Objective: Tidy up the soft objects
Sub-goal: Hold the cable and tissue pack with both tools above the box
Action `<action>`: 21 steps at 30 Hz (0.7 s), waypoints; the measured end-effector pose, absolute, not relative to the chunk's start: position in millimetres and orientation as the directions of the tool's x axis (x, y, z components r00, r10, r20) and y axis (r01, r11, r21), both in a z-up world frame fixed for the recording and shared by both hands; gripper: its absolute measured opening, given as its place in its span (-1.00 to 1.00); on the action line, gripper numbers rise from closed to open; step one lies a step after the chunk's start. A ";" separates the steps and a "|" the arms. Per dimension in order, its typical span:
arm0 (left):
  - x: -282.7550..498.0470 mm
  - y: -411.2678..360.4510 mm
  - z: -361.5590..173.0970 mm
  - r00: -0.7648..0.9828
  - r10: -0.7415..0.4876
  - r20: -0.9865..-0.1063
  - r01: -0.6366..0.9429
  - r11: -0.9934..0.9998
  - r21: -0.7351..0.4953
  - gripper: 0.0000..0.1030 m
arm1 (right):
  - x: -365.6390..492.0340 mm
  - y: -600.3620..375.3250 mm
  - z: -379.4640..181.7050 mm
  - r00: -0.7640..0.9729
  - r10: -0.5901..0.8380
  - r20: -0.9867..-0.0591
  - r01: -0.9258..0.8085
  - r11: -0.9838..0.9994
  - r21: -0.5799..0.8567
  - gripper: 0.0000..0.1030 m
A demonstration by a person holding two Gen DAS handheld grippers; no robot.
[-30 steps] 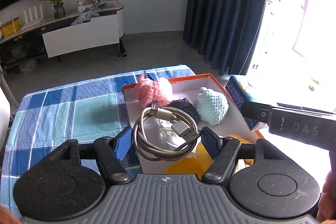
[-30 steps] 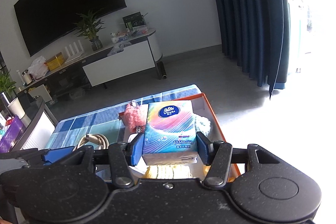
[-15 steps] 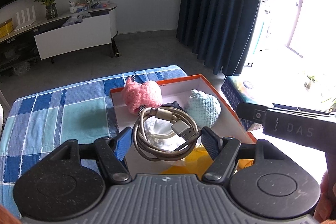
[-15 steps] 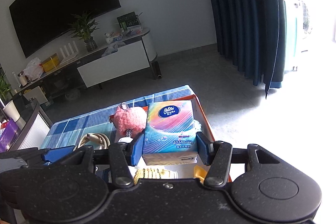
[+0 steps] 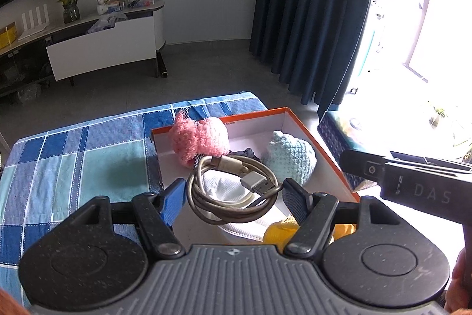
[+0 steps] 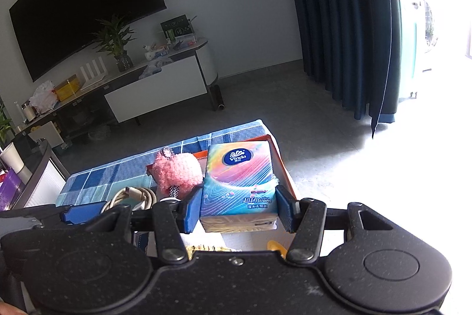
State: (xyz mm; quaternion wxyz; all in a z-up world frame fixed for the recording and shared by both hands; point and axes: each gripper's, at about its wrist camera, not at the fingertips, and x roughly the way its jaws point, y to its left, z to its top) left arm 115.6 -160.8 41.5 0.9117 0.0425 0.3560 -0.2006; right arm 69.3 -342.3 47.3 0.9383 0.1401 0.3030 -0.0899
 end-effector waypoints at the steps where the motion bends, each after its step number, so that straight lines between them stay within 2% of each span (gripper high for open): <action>1: 116.5 -160.5 41.0 0.665 -0.336 -0.667 0.395 0.916 -0.068 0.40 | 70.1 -343.0 47.2 0.800 -0.085 -0.594 0.254 0.945 0.207 0.24; 21: 133.5 -165.2 36.2 0.647 -0.357 -0.674 0.408 0.909 -0.090 0.40 | 81.1 -351.9 42.5 0.796 -0.080 -0.600 0.256 0.943 0.213 0.24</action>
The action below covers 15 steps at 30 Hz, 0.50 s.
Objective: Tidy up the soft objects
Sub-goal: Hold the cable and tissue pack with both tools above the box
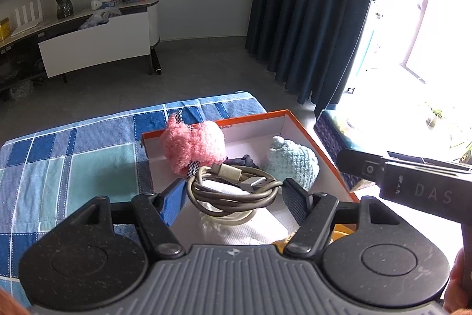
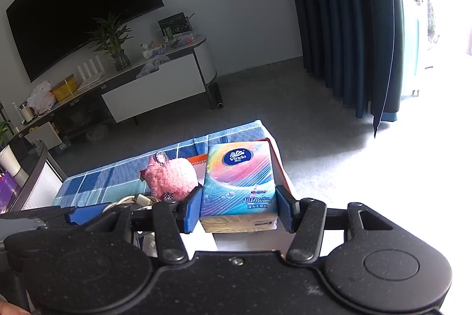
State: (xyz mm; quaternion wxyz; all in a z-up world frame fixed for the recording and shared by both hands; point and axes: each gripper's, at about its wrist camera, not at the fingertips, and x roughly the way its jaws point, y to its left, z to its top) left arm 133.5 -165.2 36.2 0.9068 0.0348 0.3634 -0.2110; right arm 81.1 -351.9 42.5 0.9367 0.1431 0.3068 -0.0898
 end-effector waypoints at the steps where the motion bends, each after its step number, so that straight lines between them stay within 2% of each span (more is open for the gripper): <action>1: 134.4 -165.9 35.8 0.646 -0.358 -0.674 0.409 0.908 -0.090 0.40 | 82.2 -352.4 42.7 0.796 -0.079 -0.600 0.254 0.943 0.214 0.24; 15: 142.6 -175.1 31.3 0.636 -0.367 -0.679 0.425 0.901 -0.089 0.41 | 105.5 -354.3 41.0 0.789 -0.063 -0.611 0.233 0.951 0.204 0.24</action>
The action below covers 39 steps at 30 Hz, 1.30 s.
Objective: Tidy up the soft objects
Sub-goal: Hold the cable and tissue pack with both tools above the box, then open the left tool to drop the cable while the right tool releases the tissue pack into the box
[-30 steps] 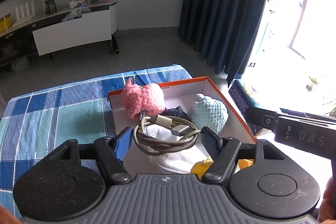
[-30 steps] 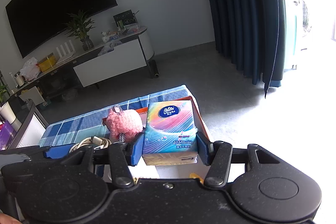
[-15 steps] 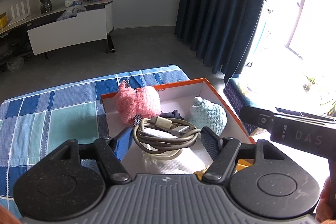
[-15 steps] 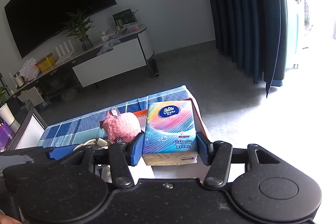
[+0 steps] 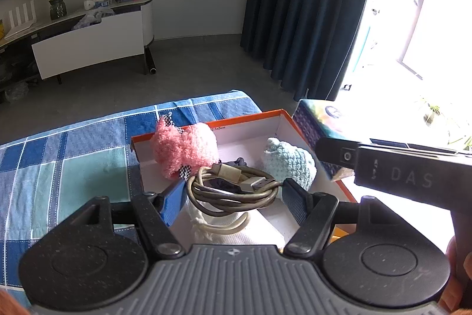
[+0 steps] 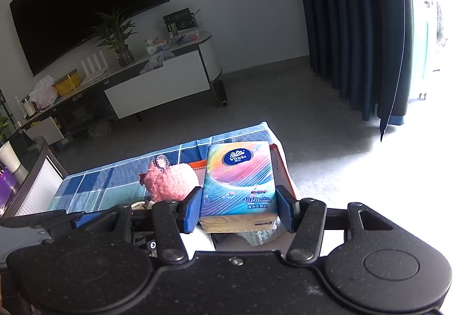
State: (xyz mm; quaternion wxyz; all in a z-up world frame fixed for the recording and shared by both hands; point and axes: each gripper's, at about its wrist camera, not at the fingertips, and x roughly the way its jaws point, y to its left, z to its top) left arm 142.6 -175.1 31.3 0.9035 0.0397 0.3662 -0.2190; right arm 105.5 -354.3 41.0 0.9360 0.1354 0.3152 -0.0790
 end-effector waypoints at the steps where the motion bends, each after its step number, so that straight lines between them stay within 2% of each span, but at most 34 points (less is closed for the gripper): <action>1: 143.2 -175.6 30.9 0.635 -0.368 -0.679 0.426 0.900 -0.090 0.41 | 107.1 -354.3 40.7 0.788 -0.061 -0.613 0.232 0.951 0.204 0.24; 39: 158.1 -192.6 18.3 0.598 -0.403 -0.693 0.468 0.877 -0.105 0.41 | 140.3 -361.2 27.0 0.764 -0.031 -0.644 0.201 0.961 0.192 0.25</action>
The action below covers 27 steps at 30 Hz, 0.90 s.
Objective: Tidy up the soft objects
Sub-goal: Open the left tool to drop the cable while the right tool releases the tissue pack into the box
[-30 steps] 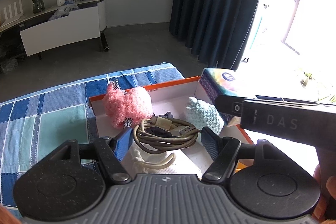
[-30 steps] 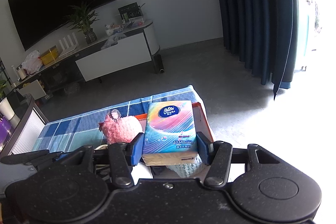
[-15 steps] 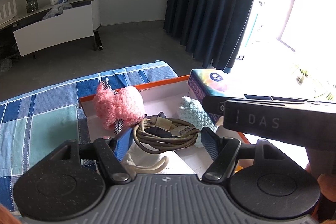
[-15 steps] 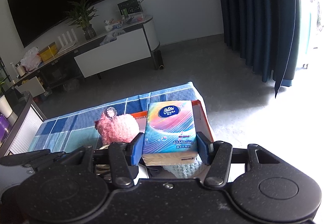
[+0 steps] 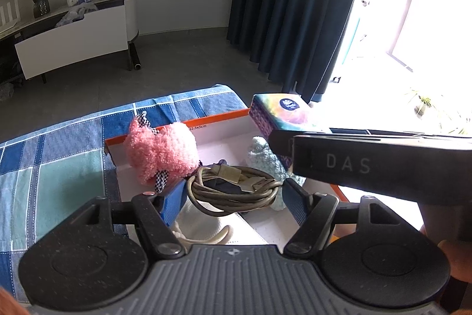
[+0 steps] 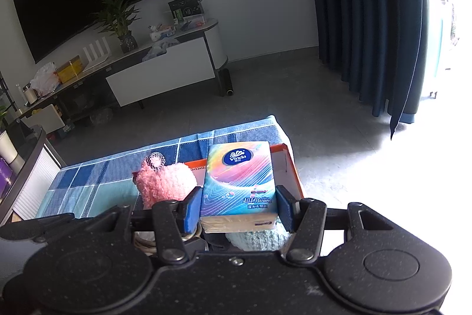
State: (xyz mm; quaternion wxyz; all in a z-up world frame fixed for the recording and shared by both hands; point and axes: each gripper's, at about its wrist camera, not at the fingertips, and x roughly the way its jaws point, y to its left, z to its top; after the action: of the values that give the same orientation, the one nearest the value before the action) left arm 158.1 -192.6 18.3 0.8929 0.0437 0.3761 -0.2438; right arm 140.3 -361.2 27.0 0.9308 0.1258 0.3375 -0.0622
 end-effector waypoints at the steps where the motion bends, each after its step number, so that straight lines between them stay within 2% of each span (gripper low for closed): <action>1: 158.4 -193.2 18.7 0.598 -0.404 -0.692 0.470 0.876 -0.106 0.41 | 140.0 -361.3 26.9 0.765 -0.032 -0.644 0.201 0.961 0.192 0.25; 20: 172.2 -197.5 14.5 0.588 -0.418 -0.692 0.469 0.874 -0.128 0.41 | 165.7 -364.0 15.4 0.740 -0.037 -0.672 0.201 0.965 0.168 0.26; 22: 175.1 -198.5 13.5 0.588 -0.422 -0.690 0.470 0.873 -0.134 0.43 | 171.5 -366.5 13.2 0.733 -0.031 -0.679 0.199 0.965 0.171 0.33; 23: 176.8 -198.9 12.6 0.585 -0.428 -0.689 0.473 0.870 -0.138 0.46 | 174.1 -367.6 12.9 0.733 -0.026 -0.680 0.196 0.965 0.175 0.43; 24: 179.0 -198.6 11.3 0.577 -0.439 -0.688 0.479 0.865 -0.150 0.61 | 174.0 -368.5 13.1 0.737 -0.024 -0.676 0.197 0.964 0.181 0.54; 27: 180.8 -193.3 10.2 0.577 -0.448 -0.683 0.463 0.868 -0.178 0.73 | 169.9 -370.9 15.8 0.747 -0.040 -0.664 0.212 0.960 0.180 0.54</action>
State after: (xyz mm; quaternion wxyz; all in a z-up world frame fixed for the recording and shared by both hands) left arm 180.8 -193.3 10.2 0.8878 0.0103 0.3819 -0.2565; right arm 169.9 -370.9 15.8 0.9264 0.1231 0.3493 -0.0682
